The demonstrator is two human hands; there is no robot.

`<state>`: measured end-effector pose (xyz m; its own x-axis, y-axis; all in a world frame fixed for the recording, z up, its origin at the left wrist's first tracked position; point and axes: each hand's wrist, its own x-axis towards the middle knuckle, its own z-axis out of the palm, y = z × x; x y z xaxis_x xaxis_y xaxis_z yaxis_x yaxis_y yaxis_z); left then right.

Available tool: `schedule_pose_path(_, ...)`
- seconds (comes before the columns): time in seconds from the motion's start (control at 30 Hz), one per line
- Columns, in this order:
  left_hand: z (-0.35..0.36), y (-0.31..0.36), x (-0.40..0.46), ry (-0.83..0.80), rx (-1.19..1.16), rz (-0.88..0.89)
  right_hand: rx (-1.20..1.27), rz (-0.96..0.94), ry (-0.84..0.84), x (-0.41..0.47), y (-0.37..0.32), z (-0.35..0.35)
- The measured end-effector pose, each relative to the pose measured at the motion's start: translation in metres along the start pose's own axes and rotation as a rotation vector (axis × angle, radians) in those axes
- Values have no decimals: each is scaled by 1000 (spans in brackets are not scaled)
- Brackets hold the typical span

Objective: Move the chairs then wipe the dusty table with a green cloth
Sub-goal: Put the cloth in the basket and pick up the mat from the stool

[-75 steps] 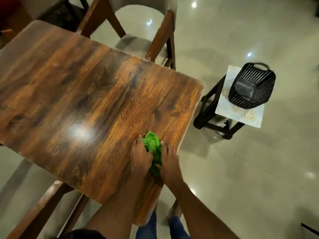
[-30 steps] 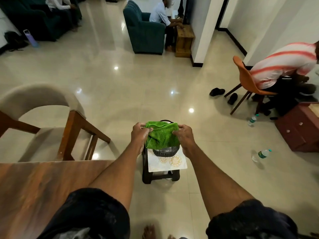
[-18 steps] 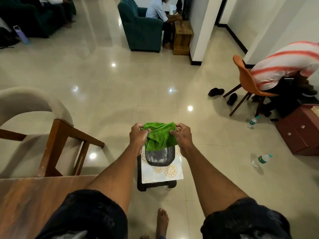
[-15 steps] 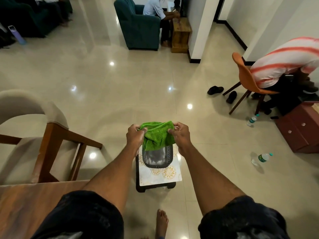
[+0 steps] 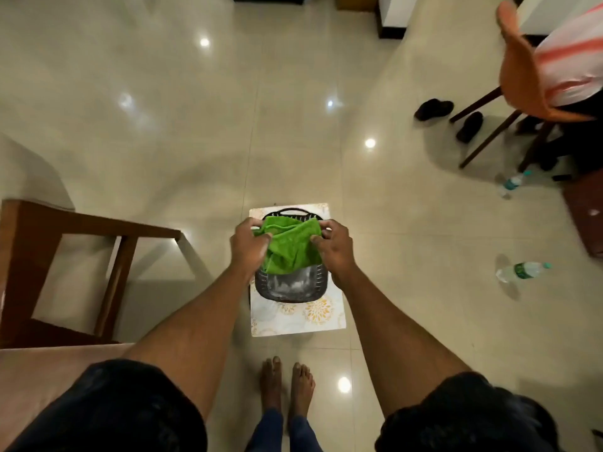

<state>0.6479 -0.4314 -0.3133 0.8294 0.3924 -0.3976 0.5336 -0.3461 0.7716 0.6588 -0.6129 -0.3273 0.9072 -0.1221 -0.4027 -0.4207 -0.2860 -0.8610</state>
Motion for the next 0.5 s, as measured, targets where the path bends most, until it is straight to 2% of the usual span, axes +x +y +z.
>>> schedule_pose_path(0.13, 52, -59, 41, -89, 174, 44, -186, -67, -14, 45, 77, 31)
schedule_pose_path(0.3, 93, -120, 74, -42, 313, 104, -452, -117, -37, 77, 133, 63)
schedule_pose_path(0.4, 100, -143, 75, 60, 444, 196, -656, -138, 10, 79, 144, 66)
schedule_pose_path(0.5, 95, -149, 66, 201, 508, 285, -725, -280, 141, 69, 153, 54)
